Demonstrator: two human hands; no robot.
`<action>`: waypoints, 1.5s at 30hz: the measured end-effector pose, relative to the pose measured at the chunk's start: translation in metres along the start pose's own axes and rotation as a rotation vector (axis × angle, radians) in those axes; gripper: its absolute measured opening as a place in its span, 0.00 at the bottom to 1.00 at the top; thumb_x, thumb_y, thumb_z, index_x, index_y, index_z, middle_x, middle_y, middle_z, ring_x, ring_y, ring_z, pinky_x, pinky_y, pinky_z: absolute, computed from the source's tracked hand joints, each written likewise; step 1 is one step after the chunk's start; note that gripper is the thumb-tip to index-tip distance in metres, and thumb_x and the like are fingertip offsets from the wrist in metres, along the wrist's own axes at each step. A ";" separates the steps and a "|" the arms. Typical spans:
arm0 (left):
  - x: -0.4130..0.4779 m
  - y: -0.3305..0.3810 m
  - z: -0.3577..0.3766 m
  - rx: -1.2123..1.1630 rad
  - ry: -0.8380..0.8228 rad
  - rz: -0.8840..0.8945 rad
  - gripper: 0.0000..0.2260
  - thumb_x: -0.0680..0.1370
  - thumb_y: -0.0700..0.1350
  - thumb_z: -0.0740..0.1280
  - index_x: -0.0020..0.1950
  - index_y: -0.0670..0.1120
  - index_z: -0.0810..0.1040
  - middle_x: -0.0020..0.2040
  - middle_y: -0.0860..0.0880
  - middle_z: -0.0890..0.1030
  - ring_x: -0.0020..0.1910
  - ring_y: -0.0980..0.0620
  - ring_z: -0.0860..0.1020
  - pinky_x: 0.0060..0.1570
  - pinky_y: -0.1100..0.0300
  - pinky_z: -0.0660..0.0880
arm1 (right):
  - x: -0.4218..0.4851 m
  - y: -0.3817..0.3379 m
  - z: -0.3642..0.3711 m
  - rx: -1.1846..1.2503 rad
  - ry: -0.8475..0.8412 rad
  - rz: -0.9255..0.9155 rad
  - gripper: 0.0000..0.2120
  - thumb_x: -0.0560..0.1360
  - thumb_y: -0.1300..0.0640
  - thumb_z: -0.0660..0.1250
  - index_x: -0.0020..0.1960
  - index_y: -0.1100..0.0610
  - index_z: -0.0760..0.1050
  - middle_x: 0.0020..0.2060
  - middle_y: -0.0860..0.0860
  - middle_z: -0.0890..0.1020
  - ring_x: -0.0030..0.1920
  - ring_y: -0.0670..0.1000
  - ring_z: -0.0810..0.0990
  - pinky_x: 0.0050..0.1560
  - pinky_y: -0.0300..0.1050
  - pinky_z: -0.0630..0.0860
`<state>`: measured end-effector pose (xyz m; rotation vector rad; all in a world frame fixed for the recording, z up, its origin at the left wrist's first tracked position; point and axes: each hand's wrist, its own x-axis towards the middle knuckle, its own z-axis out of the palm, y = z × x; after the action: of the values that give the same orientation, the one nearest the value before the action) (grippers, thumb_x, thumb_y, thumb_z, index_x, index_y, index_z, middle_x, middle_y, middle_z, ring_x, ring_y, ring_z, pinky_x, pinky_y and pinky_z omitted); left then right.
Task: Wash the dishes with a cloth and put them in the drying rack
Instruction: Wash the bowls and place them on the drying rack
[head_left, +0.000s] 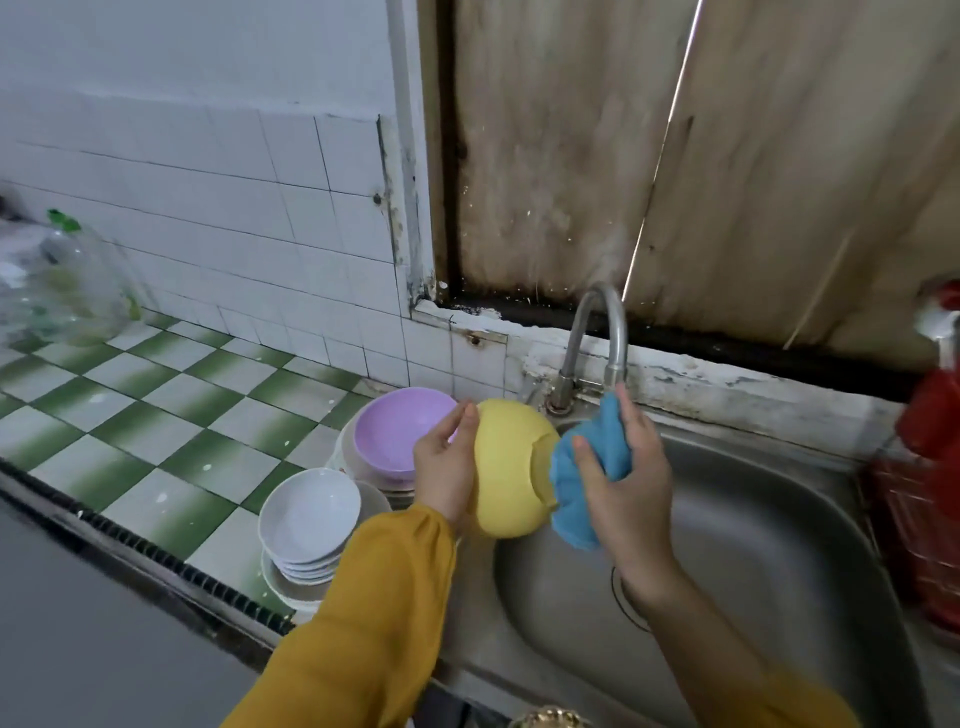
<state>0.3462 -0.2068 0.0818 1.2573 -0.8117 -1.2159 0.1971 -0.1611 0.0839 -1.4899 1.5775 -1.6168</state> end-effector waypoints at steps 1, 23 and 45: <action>-0.011 -0.002 0.008 0.010 -0.070 0.018 0.15 0.80 0.47 0.66 0.64 0.43 0.79 0.56 0.47 0.83 0.55 0.50 0.81 0.60 0.53 0.76 | -0.006 -0.011 0.002 -0.061 -0.057 -0.155 0.30 0.78 0.58 0.66 0.76 0.49 0.59 0.70 0.44 0.68 0.67 0.38 0.67 0.69 0.34 0.63; -0.068 0.017 0.044 -0.082 -0.227 0.189 0.10 0.81 0.36 0.62 0.50 0.41 0.83 0.44 0.47 0.85 0.45 0.51 0.81 0.51 0.54 0.76 | -0.005 -0.029 -0.029 -0.421 -0.192 -0.358 0.23 0.78 0.43 0.60 0.68 0.52 0.75 0.69 0.46 0.73 0.71 0.46 0.66 0.73 0.42 0.59; -0.060 0.049 0.046 -0.389 0.123 -0.232 0.06 0.80 0.39 0.66 0.44 0.43 0.80 0.40 0.44 0.81 0.35 0.47 0.79 0.34 0.56 0.79 | -0.023 -0.020 -0.019 -0.390 0.023 -0.477 0.22 0.82 0.46 0.52 0.72 0.52 0.68 0.70 0.48 0.71 0.75 0.51 0.62 0.75 0.48 0.56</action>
<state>0.3002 -0.1664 0.1477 1.1101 -0.3223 -1.3875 0.1958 -0.1277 0.0972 -2.1956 1.7110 -1.6239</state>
